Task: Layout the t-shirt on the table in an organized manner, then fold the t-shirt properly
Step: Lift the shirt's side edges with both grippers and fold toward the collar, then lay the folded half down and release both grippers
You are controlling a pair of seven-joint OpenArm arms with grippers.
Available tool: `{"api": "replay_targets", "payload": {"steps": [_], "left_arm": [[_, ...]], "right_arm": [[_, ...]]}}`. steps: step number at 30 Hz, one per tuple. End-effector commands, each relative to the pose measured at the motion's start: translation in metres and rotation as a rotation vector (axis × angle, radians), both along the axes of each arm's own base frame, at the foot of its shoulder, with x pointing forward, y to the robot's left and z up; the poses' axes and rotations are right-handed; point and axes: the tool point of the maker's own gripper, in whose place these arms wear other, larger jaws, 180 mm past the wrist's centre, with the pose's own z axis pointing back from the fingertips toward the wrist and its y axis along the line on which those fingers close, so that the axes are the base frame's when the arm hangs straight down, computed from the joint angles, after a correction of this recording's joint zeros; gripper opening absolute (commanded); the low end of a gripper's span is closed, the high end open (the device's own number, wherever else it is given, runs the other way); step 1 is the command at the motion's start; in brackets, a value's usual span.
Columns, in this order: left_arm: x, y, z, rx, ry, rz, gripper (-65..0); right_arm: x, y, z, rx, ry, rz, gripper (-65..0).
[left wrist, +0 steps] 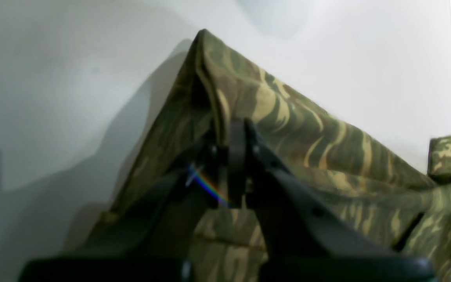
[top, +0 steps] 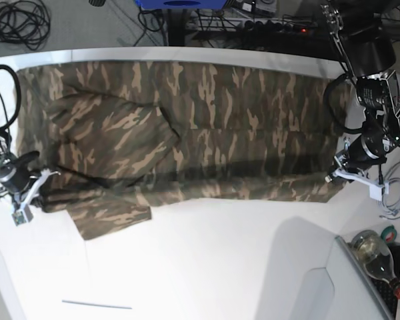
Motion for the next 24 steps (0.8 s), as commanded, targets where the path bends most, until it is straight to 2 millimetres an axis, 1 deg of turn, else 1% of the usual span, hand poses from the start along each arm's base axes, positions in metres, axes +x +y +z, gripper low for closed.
{"api": "replay_targets", "payload": {"steps": [1, 3, 6, 8, 14, 15, 17, 19, 20, 22, 24], "left_arm": [[0.012, 0.01, 0.017, 0.026, -0.055, 0.013, -65.0], [0.004, 0.011, 0.012, 0.029, -0.039, 0.012, -65.0], [0.002, 0.011, 0.012, 0.032, -0.037, 0.011, -65.0], [-0.003, 0.009, 0.007, 0.026, -0.009, 0.0, -65.0], [-0.012, 0.013, 0.003, 0.031, 0.043, -0.018, -65.0], [-0.014, 0.012, 0.001, 0.027, 0.056, -0.023, -65.0], [-0.022, 0.012, -0.004, 0.027, 0.081, -0.028, -65.0], [-0.025, 0.016, 0.0, 0.051, 0.074, -0.033, -65.0], [-0.027, 0.015, 0.001, 0.059, 0.075, -0.041, -65.0], [-0.028, 0.003, 0.003, 0.081, 0.072, -0.089, -65.0], [-0.031, -0.004, 0.005, 0.095, 0.07, -0.117, -65.0]], "right_arm": [[0.008, -0.009, 0.018, -0.012, -0.038, -0.014, -65.0], [0.001, -0.006, 0.018, -0.005, -0.015, -0.02, -65.0], [-0.01, 0.001, 0.017, 0.006, 0.011, -0.017, -65.0], [-0.016, 0.008, 0.018, 0.008, 0.019, 0.003, -65.0], [-0.042, 0.021, 0.005, -0.007, 0.113, 0.036, -65.0], [-0.046, 0.021, 0.003, -0.007, 0.125, 0.033, -65.0], [-0.054, 0.012, 0.002, 0.001, 0.138, -0.003, -65.0], [-0.061, -0.001, 0.002, 0.0, 0.162, -0.047, -65.0], [-0.064, -0.005, 0.002, 0.002, 0.172, -0.062, -65.0], [-0.072, -0.015, 0.001, 0.0, 0.195, -0.093, -65.0], [-0.079, -0.02, -0.003, 0.0, 0.214, -0.109, -65.0]]}}
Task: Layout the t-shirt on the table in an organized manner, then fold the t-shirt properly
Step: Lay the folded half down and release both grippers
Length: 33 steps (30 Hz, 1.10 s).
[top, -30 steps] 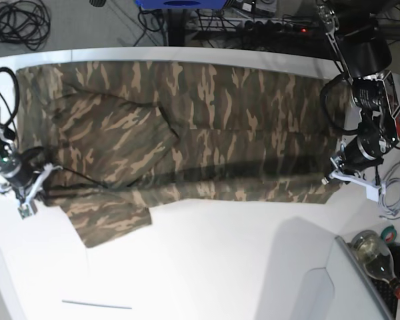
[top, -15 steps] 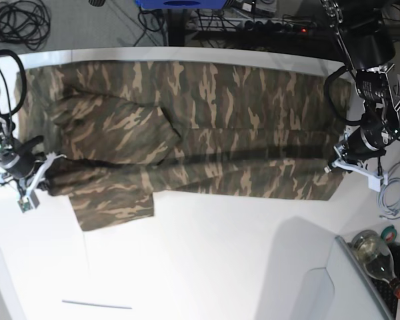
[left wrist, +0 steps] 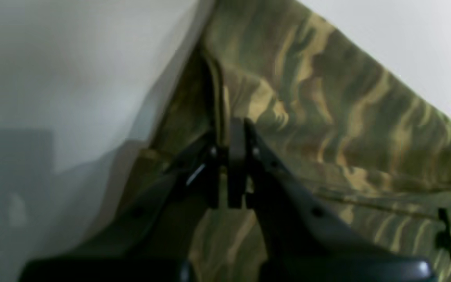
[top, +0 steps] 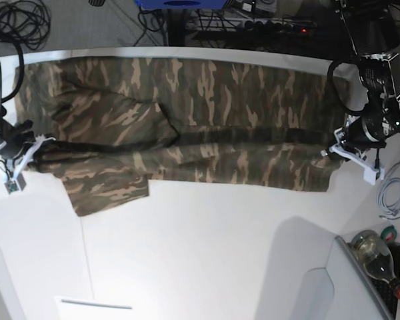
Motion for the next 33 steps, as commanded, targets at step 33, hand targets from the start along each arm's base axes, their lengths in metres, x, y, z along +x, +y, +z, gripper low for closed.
{"api": "replay_targets", "payload": {"steps": [33], "left_arm": [[-0.043, 0.003, -0.005, 0.054, 0.033, -0.028, -65.0]], "right_arm": [[-0.03, -0.005, -0.016, 0.0, 0.07, -0.037, -65.0]]}}
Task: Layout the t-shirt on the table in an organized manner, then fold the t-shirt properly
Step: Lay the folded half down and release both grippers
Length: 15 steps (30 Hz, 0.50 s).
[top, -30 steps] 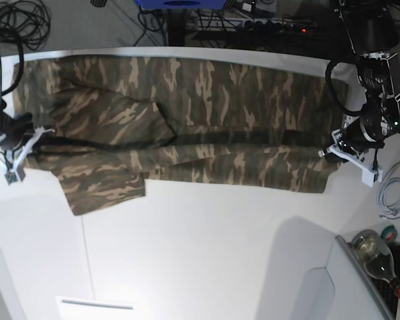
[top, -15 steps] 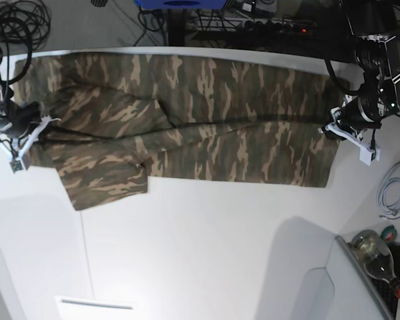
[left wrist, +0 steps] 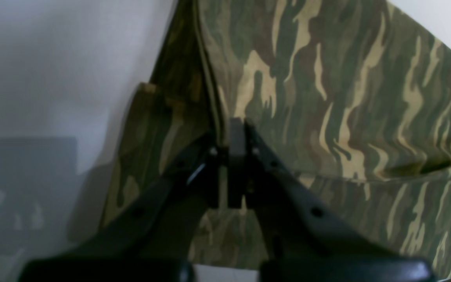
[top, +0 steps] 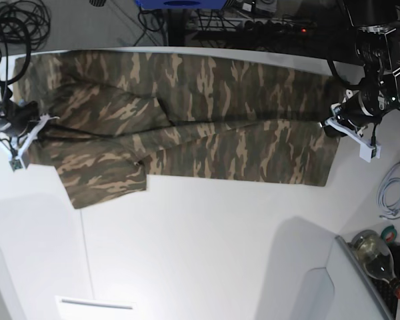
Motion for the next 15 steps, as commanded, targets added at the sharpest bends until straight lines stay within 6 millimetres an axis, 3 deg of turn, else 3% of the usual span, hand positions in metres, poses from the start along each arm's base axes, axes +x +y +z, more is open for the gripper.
{"api": "replay_targets", "payload": {"steps": [1, 10, 15], "left_arm": [[0.004, 0.009, 0.006, 0.017, -0.02, 0.009, -65.0], [-0.006, 0.018, -0.017, 0.007, -0.009, 0.063, -65.0], [-0.007, 0.017, -0.019, 0.004, -0.005, 0.064, -65.0]], "right_arm": [[0.01, -0.01, 0.011, -0.023, -0.036, -0.002, -65.0], [0.003, -0.008, 0.006, -0.018, -0.021, -0.003, -65.0], [0.002, -0.008, 0.005, -0.018, -0.017, -0.003, -65.0]]}}
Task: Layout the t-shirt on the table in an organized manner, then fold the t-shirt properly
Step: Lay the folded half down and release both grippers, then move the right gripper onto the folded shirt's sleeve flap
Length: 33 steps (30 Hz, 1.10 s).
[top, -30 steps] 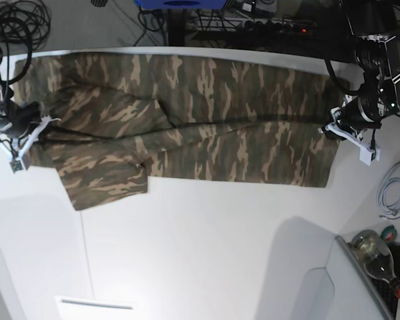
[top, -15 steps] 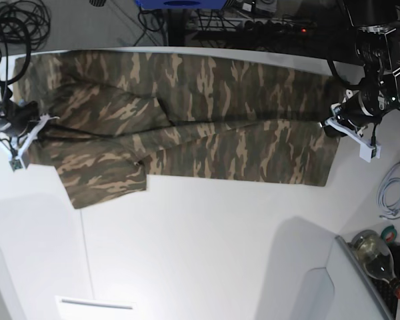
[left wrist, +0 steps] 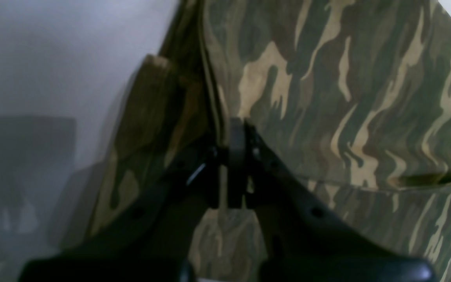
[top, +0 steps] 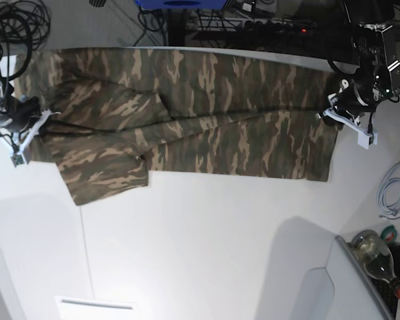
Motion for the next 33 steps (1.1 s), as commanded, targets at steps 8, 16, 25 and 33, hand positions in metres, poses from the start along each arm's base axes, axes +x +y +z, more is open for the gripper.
{"api": "replay_targets", "payload": {"steps": [8, 16, 25, 33], "left_arm": [[0.002, 0.015, 0.003, 0.105, 0.006, -0.019, -65.0], [0.003, 0.016, 0.002, 0.136, 0.015, -0.028, -28.8], [0.0, 0.078, 0.037, 0.186, -0.07, 0.16, -9.4], [0.012, 0.049, 0.077, 0.233, -0.189, 0.077, -14.2]], "right_arm": [[0.009, -0.009, 0.009, -0.02, -0.03, -0.005, -65.0], [0.009, -0.003, 0.007, -0.001, -0.028, -0.009, -54.8], [0.015, -0.017, 0.032, 0.016, -0.098, -0.103, -20.6], [0.059, -0.015, 0.086, 0.05, -0.267, -0.154, -20.6]]}}
